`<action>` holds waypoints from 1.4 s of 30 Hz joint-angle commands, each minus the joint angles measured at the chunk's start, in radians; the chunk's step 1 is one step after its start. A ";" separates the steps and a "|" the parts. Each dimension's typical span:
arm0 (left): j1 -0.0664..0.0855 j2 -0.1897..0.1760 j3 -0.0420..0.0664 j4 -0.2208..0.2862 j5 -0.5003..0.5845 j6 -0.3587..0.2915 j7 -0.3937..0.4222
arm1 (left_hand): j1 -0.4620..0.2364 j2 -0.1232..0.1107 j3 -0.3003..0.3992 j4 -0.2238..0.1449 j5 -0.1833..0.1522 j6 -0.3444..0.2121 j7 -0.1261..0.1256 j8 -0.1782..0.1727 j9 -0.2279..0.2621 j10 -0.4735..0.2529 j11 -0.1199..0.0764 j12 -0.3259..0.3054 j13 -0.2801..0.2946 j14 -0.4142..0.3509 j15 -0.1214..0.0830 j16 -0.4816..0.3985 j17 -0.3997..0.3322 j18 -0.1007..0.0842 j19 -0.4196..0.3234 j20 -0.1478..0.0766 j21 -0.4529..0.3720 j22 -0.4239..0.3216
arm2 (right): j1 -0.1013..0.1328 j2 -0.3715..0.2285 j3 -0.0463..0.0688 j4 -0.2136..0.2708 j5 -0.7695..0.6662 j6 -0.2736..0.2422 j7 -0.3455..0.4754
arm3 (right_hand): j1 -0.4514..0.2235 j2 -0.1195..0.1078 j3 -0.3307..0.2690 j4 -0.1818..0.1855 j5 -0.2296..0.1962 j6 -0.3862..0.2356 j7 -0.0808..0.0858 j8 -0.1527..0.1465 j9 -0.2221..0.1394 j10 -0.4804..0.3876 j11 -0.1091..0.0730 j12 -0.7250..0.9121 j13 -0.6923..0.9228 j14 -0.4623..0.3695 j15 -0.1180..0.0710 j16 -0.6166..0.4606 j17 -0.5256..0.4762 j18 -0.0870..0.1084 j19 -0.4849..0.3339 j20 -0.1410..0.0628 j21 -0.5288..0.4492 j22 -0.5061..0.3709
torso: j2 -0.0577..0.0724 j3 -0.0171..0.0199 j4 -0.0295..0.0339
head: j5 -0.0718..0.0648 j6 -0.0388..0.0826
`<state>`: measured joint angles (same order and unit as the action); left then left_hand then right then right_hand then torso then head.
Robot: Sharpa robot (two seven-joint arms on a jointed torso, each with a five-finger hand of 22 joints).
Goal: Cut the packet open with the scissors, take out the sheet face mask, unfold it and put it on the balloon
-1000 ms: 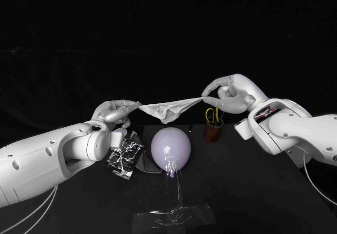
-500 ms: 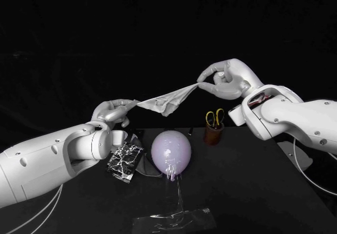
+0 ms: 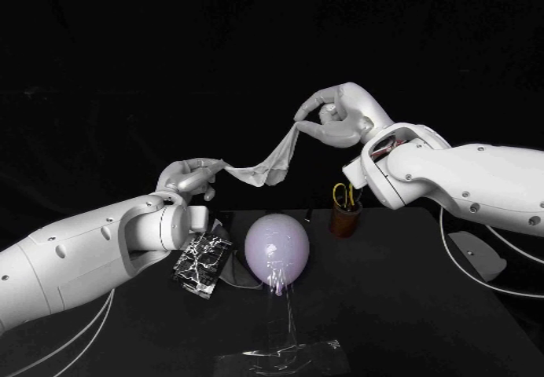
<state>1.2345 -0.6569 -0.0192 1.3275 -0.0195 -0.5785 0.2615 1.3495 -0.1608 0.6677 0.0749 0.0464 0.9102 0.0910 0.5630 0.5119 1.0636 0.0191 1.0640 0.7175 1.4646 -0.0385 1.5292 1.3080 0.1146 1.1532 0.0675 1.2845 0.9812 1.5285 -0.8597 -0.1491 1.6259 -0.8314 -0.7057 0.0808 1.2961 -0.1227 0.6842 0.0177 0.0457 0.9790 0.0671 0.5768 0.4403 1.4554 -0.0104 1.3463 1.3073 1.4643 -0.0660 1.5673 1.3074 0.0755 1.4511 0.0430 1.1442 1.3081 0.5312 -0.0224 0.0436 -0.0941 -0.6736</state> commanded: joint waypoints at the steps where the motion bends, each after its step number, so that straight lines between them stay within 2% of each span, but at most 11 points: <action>1: 0.006 0.018 0.000 -0.034 -0.077 0.035 -0.023 | 0.002 0.003 -0.002 -0.008 0.003 -0.015 0.008 -0.012 -0.009 -0.060 0.006 -0.066 -0.082 0.021 0.006 -0.012 0.042 0.012 -0.024 0.002 -0.018 -0.028 | 0.006 0.023 0.002 -0.024 0.008 0.012 0.013 | -0.002 0.005 0.002 -0.004 0.003 0.006 -0.002 0.003 0.001 0.008 0.000 -0.007 0.087 0.106 -0.002 0.003 0.263 -0.004 0.005 -0.004 -0.001 0.168 | -0.001 -0.0006 0.0005 | -0.001 0.008; 5: 0.018 0.052 -0.009 -0.094 -0.132 0.060 -0.053 | -0.018 -0.012 -0.018 -0.001 0.003 -0.053 0.029 -0.055 -0.037 -0.084 0.024 -0.116 -0.113 -0.003 0.021 -0.028 -0.008 0.019 -0.056 0.013 -0.045 -0.068 | 0.013 0.061 0.006 -0.057 0.011 0.016 0.015 | -0.002 0.005 0.002 -0.004 0.003 0.006 -0.002 0.003 0.001 0.008 0.000 -0.007 0.087 0.106 -0.002 0.003 0.263 -0.004 0.005 -0.004 -0.001 0.168 | -0.001 -0.0012 0.0011 | -0.002 0.013; 10: 0.023 0.080 -0.014 -0.131 -0.202 0.092 -0.103 | -0.030 -0.028 -0.038 0.008 0.003 -0.068 0.041 -0.082 -0.058 -0.104 0.036 -0.166 -0.149 -0.033 0.033 -0.049 -0.069 0.030 -0.102 0.025 -0.086 -0.128 | 0.017 0.089 0.009 -0.078 0.013 0.018 0.016 | -0.002 0.005 0.002 -0.005 0.003 0.006 -0.001 0.003 0.001 0.009 0.001 -0.006 0.088 0.106 -0.002 0.003 0.263 -0.004 0.005 -0.004 0.000 0.168 | 0.001 -0.0016 0.0004 | -0.002 0.017; 21: 0.028 0.112 -0.019 -0.187 -0.312 0.144 -0.206 | -0.071 -0.072 -0.102 0.044 0.002 -0.133 0.073 -0.134 -0.092 -0.142 0.068 -0.238 -0.204 -0.093 0.061 -0.088 -0.174 0.049 -0.193 0.050 -0.171 -0.246 | 0.022 0.127 0.019 -0.109 0.014 0.017 0.014 | -0.002 0.006 0.002 -0.005 0.003 0.005 -0.001 0.003 0.001 0.009 0.001 -0.006 0.088 0.106 -0.002 0.003 0.263 -0.004 0.004 -0.004 -0.003 0.167 | 0.000 -0.0001 -0.0004 | -0.004 0.022; 30: 0.028 0.113 -0.020 -0.189 -0.337 0.152 -0.190 | -0.073 -0.078 -0.143 0.066 0.003 -0.159 0.084 -0.149 -0.107 -0.169 0.081 -0.262 -0.227 -0.121 0.074 -0.102 -0.219 0.059 -0.233 0.064 -0.214 -0.302 | 0.025 0.132 0.021 -0.115 0.013 0.026 0.004 | -0.002 0.006 0.002 -0.005 0.003 0.005 -0.001 0.003 0.001 0.009 0.001 -0.006 0.088 0.106 -0.002 0.003 0.263 -0.004 0.004 -0.004 -0.003 0.167 | 0.001 -0.0015 -0.0006 | -0.007 0.025; 31: 0.028 0.112 -0.020 -0.187 -0.340 0.150 -0.181 | -0.069 -0.076 -0.148 0.069 0.003 -0.165 0.084 -0.153 -0.110 -0.184 0.084 -0.274 -0.235 -0.151 0.077 -0.121 -0.271 0.067 -0.266 0.066 -0.242 -0.345 | 0.025 0.132 0.021 -0.116 0.013 0.027 0.003 | -0.002 0.006 0.002 -0.005 0.003 0.005 -0.001 0.003 0.001 0.009 0.001 -0.006 0.088 0.106 -0.002 0.003 0.263 -0.004 0.004 -0.004 -0.003 0.167 | 0.001 -0.0013 -0.0008 | -0.007 0.025; 32: 0.028 0.110 -0.020 -0.182 -0.346 0.145 -0.163 | -0.069 -0.076 -0.155 0.074 0.001 -0.170 0.085 -0.154 -0.112 -0.198 0.086 -0.286 -0.244 -0.185 0.079 -0.144 -0.328 0.067 -0.274 0.069 -0.252 -0.351 | 0.025 0.132 0.021 -0.117 0.012 0.028 0.001 | -0.002 0.006 0.002 -0.006 0.003 0.005 -0.001 0.003 0.001 0.008 0.001 -0.007 0.088 0.106 -0.002 0.003 0.263 -0.004 0.005 -0.004 -0.001 0.168 | 0.000 -0.0014 -0.0005 | -0.007 0.026; 35: 0.028 0.099 -0.020 -0.161 -0.359 0.143 -0.095 | -0.046 -0.070 -0.173 0.077 0.003 -0.175 0.087 -0.153 -0.119 -0.219 0.090 -0.312 -0.269 -0.247 0.084 -0.187 -0.421 0.068 -0.288 0.076 -0.278 -0.365 | 0.025 0.133 0.021 -0.121 0.010 0.029 -0.005 | -0.002 0.006 0.002 -0.006 0.003 0.005 -0.001 0.003 0.001 0.008 0.001 -0.007 0.088 0.106 -0.002 0.003 0.263 -0.004 0.005 -0.004 -0.001 0.168 | 0.001 -0.0005 -0.0004 | -0.006 0.026; 36: 0.027 0.093 -0.020 -0.149 -0.363 0.144 -0.061 | -0.024 -0.060 -0.173 0.073 0.003 -0.171 0.091 -0.147 -0.121 -0.240 0.093 -0.334 -0.287 -0.349 0.090 -0.259 -0.561 0.067 -0.310 0.082 -0.307 -0.379 | 0.025 0.134 0.021 -0.123 0.008 0.029 -0.008 | -0.002 0.006 0.002 -0.006 0.003 0.005 -0.001 0.003 0.001 0.008 0.001 -0.007 0.088 0.106 -0.002 0.003 0.263 -0.004 0.005 -0.004 -0.001 0.168 | 0.001 -0.0006 -0.0007 | -0.005 0.027; 37: 0.026 0.089 -0.019 -0.141 -0.365 0.145 -0.038 | -0.002 -0.055 -0.169 0.063 0.003 -0.166 0.089 -0.143 -0.122 -0.247 0.096 -0.344 -0.297 -0.409 0.091 -0.301 -0.640 0.065 -0.321 0.086 -0.323 -0.387 | 0.025 0.135 0.021 -0.125 0.007 0.030 -0.010 | -0.002 0.006 0.002 -0.006 0.003 0.005 -0.001 0.003 0.001 0.008 0.001 -0.007 0.088 0.106 -0.002 0.003 0.263 -0.004 0.005 -0.004 -0.001 0.168 | 0.002 -0.0003 -0.0009 | -0.005 0.027; 42: 0.019 0.046 -0.019 -0.063 -0.386 0.164 0.113 | 0.073 -0.023 -0.140 0.022 0.003 -0.123 0.086 -0.108 -0.116 -0.238 0.096 -0.357 -0.320 -0.477 0.093 -0.351 -0.681 0.064 -0.354 0.094 -0.353 -0.400 | 0.025 0.145 0.021 -0.141 0.004 0.029 -0.022 | -0.002 0.006 0.002 -0.006 0.003 0.005 -0.001 0.003 0.001 0.009 0.001 -0.005 0.089 0.106 -0.002 0.003 0.263 -0.004 0.004 -0.004 -0.004 0.167 | 0.002 -0.0010 -0.0003 | -0.001 0.028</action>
<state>1.2537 -0.6091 -0.0392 1.2520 -0.3686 -0.4426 0.2235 1.4138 -0.1838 0.5265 0.1040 0.0501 0.7822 0.1776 0.4509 0.3943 0.8187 0.1151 0.7116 0.4004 0.9945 0.0554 1.1830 0.6300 0.1716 0.8055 0.1626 0.9344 0.5824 1.5530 -0.7174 -0.1293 1.4888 -0.8167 -0.6885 0.0714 1.2979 -0.1245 0.6828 0.0164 0.0438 0.9800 0.0669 0.5767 0.4392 1.4577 -0.0080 1.3463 1.3079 1.4643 -0.0660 1.5673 1.3075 0.0755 1.4510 0.0431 1.1439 1.3081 0.5327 -0.0234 0.0429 -0.0981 -0.6459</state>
